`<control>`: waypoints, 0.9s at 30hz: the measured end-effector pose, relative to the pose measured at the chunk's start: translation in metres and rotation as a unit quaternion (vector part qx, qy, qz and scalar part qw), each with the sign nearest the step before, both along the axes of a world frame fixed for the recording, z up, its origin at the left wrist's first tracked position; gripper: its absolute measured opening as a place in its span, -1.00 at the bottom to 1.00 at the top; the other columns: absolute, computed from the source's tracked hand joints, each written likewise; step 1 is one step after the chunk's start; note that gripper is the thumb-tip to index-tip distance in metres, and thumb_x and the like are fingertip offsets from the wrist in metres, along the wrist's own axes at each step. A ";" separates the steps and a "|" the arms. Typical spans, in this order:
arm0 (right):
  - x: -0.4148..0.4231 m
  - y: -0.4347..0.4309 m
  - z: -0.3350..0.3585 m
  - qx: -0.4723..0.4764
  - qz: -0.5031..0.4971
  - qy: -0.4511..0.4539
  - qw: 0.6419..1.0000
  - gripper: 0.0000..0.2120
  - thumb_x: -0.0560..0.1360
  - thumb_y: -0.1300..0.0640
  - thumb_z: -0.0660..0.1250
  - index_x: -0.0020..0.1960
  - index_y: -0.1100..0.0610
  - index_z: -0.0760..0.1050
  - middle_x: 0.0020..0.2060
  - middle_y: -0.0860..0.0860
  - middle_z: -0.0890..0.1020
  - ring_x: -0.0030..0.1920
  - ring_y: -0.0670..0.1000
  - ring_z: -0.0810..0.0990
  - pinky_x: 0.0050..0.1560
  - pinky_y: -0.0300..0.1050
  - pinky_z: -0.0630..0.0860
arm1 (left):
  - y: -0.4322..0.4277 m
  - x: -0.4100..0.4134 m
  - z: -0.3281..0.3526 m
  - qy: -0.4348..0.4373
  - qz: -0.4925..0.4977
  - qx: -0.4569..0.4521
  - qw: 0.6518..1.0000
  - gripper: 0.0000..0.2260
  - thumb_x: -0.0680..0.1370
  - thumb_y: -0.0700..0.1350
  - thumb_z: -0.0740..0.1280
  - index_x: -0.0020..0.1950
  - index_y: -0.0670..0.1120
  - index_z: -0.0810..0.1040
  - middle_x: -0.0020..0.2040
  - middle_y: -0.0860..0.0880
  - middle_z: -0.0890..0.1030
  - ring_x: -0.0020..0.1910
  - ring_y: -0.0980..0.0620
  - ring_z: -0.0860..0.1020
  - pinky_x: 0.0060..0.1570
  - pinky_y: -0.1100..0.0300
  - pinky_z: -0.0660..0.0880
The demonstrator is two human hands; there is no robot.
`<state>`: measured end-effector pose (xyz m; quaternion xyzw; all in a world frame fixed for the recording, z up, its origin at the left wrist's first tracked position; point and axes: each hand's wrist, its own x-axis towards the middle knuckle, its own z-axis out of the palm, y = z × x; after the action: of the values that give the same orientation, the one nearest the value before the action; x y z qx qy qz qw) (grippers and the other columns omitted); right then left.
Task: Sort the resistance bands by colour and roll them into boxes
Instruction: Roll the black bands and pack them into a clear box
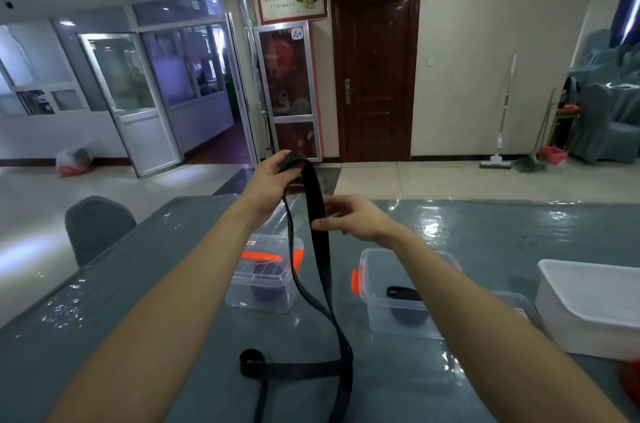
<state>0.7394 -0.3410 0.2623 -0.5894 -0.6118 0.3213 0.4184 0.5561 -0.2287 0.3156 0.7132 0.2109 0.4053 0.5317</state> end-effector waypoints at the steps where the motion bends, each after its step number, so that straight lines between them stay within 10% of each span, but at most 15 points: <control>1: -0.006 0.001 -0.006 0.009 -0.004 0.006 1.000 -0.66 0.52 -0.07 0.59 0.27 -0.10 0.68 0.07 -0.17 0.77 0.07 -0.18 0.72 0.03 -0.34 0.57 | 0.001 0.001 0.000 -0.002 -0.005 0.001 1.000 -0.86 0.74 -0.28 0.29 0.14 -0.13 0.63 -0.02 -0.08 0.74 0.02 -0.06 0.73 0.07 0.08 0.67; 7: 0.008 0.006 0.013 0.033 -0.110 0.030 0.993 -0.86 0.58 0.12 0.50 0.09 0.16 0.68 -0.04 0.10 0.78 -0.08 0.00 0.69 0.06 -0.01 0.59 | 0.016 -0.005 0.002 -0.025 -0.001 0.006 1.000 -0.81 0.71 -0.27 0.34 0.15 -0.06 0.72 0.11 -0.14 0.77 0.08 -0.12 0.76 0.06 0.06 0.71; 12: 0.030 -0.007 0.051 0.036 -0.129 0.023 0.991 -0.72 0.57 0.19 0.52 0.20 0.27 0.56 -0.05 0.11 0.77 -0.06 0.14 0.73 0.00 0.06 0.67 | 0.028 -0.015 -0.006 0.073 0.032 0.053 0.995 -0.69 0.64 -0.29 0.45 -0.02 0.16 0.75 -0.07 -0.05 0.78 -0.27 0.07 0.65 -0.27 0.18 0.54; 21: 0.049 -0.026 0.117 0.122 -0.077 0.082 0.986 -0.72 0.53 0.21 0.57 0.23 0.15 0.71 0.00 0.14 0.72 -0.13 -0.02 0.66 -0.11 -0.23 0.59 | 0.013 -0.001 -0.016 0.137 -0.150 -0.027 0.979 -0.56 0.56 0.10 0.60 0.37 -0.04 0.69 0.23 -0.21 0.74 0.23 -0.23 0.73 0.22 -0.08 0.69; 27: 0.048 -0.031 0.118 0.110 -0.061 -0.033 0.991 -0.65 0.63 0.39 0.35 0.23 0.01 0.70 0.06 0.03 0.76 -0.10 -0.05 0.72 -0.07 -0.21 0.64 | -0.002 0.040 -0.037 0.094 -0.168 -0.039 0.980 -0.60 0.50 0.13 0.63 0.20 -0.09 0.71 0.25 -0.13 0.74 0.30 -0.09 0.70 0.33 -0.09 0.62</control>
<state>0.7876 -0.3719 0.3801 -0.5859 -0.6198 0.2064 0.4795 0.5963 -0.2311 0.2787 0.7519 0.1523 0.2328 0.5978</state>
